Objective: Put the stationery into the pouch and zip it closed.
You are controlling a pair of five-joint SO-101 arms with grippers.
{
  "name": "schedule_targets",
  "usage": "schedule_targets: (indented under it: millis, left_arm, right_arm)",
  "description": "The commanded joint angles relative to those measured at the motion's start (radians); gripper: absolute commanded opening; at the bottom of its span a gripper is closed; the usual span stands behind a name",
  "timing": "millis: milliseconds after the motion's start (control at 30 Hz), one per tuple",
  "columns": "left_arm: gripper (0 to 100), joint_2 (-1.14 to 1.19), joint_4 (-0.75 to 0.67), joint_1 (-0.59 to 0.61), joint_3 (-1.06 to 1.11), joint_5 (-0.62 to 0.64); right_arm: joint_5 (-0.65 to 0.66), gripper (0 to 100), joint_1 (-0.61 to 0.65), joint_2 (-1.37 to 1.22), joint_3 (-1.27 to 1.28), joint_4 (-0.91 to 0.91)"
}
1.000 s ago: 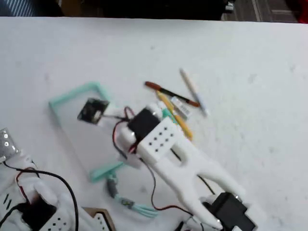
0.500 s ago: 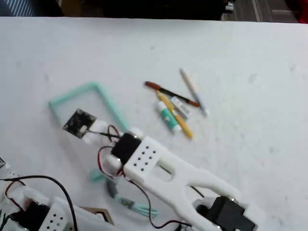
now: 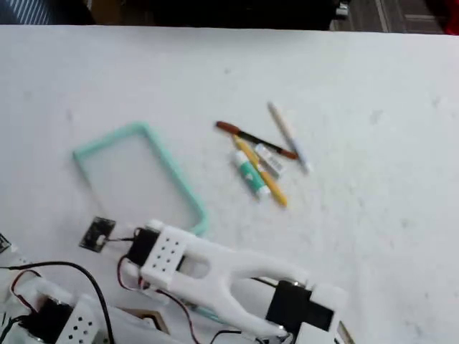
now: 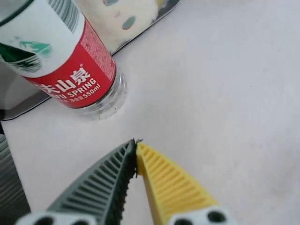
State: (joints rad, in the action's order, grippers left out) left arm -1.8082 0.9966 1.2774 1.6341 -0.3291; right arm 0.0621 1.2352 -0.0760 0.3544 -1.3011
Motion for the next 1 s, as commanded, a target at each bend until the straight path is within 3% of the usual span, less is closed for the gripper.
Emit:
schedule_targets:
  millis: [0,433,700,833,967]
  left_arm:
    - [2,-0.005,-0.026,0.008,-0.011,-0.005]
    - [2,-0.005,-0.026,0.015,-0.009,-0.005]
    - [2,-0.005,-0.026,0.015,-0.009,-0.005]
    - [2,-0.005,-0.026,0.015,-0.011,-0.005]
    - [2,-0.005,-0.026,0.015,-0.009,-0.005]
  right_arm:
    - [-0.012,22.7,0.010,0.002,-0.048,-0.002]
    - [-0.021,22.6,0.012,-0.122,-0.121,-0.016]
    - [-0.011,18.0,0.012,-0.440,-0.511,-0.334]
    - [0.028,13.4,0.008,-0.414,-0.568,-0.390]
    - [0.028,19.1,-0.001,-0.282,-0.565,-0.389]
